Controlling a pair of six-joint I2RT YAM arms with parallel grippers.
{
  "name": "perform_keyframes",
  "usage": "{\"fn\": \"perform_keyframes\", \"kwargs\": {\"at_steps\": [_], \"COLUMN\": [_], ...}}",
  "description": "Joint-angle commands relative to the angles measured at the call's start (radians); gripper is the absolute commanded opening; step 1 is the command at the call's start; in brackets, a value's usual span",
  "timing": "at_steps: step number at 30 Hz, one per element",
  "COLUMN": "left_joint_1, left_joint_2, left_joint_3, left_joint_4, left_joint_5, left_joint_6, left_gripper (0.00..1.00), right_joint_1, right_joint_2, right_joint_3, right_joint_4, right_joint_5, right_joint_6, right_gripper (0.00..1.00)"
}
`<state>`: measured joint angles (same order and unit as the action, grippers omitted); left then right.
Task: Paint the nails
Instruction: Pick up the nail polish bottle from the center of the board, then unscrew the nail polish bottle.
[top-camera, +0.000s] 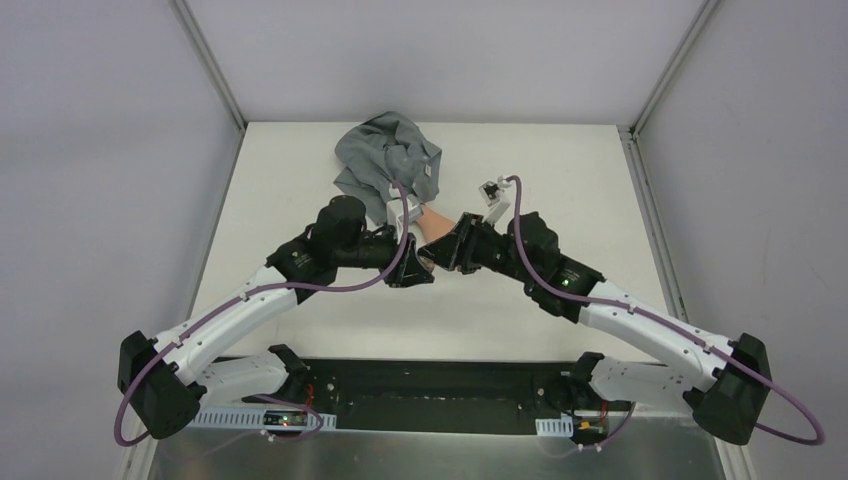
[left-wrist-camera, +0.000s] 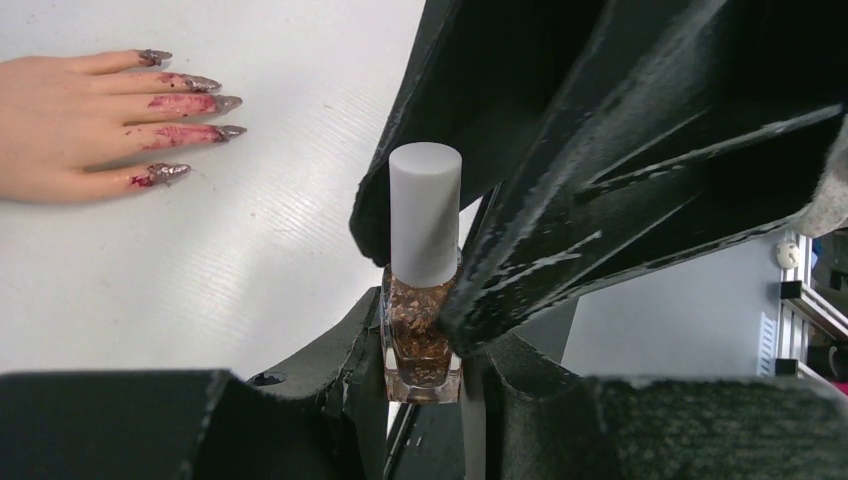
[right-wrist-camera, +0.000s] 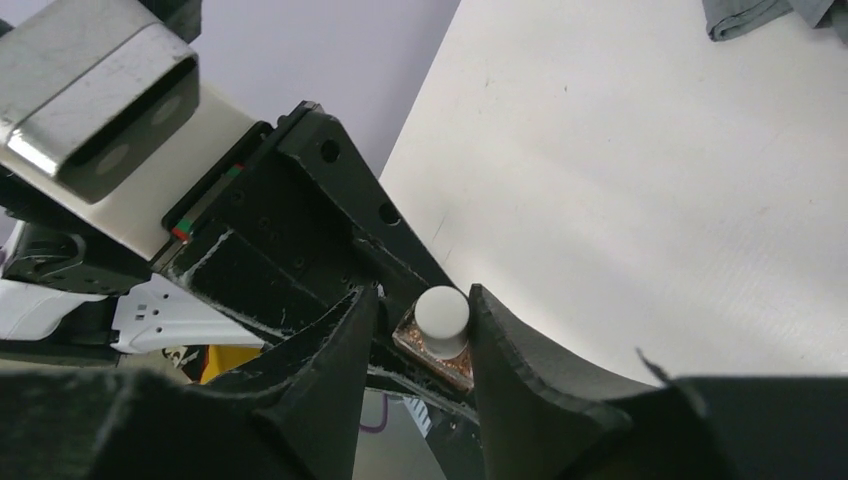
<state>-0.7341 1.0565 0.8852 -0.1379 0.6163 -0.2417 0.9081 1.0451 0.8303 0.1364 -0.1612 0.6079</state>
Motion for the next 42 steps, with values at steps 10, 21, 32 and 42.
{"fn": "perform_keyframes", "kwargs": {"at_steps": [10,21,32,42], "left_joint_1": [-0.008,-0.008,-0.009,-0.008], "left_joint_2": [-0.013,-0.019,-0.069,-0.068], "left_joint_3": [0.009,0.042,0.067,0.065], "left_joint_4": [0.034,0.034,0.034,0.034], "left_joint_5": [0.003,0.227,0.497,0.424], "left_joint_6": [0.023,0.027,0.036,0.02], "left_gripper": [0.0,0.0,0.0,0.48], "right_joint_1": [0.032,-0.032,-0.091,-0.09], "right_joint_2": [0.004,-0.056,-0.052,-0.065], "right_joint_3": [0.033,0.048,0.044,0.002], "right_joint_4": [0.036,-0.049,0.052,0.134], "right_joint_5": [0.128,-0.065,-0.513,-0.45], "right_joint_6": [-0.003,-0.142,-0.173,-0.142], "right_gripper": [0.0,0.0,0.0,0.0]}}
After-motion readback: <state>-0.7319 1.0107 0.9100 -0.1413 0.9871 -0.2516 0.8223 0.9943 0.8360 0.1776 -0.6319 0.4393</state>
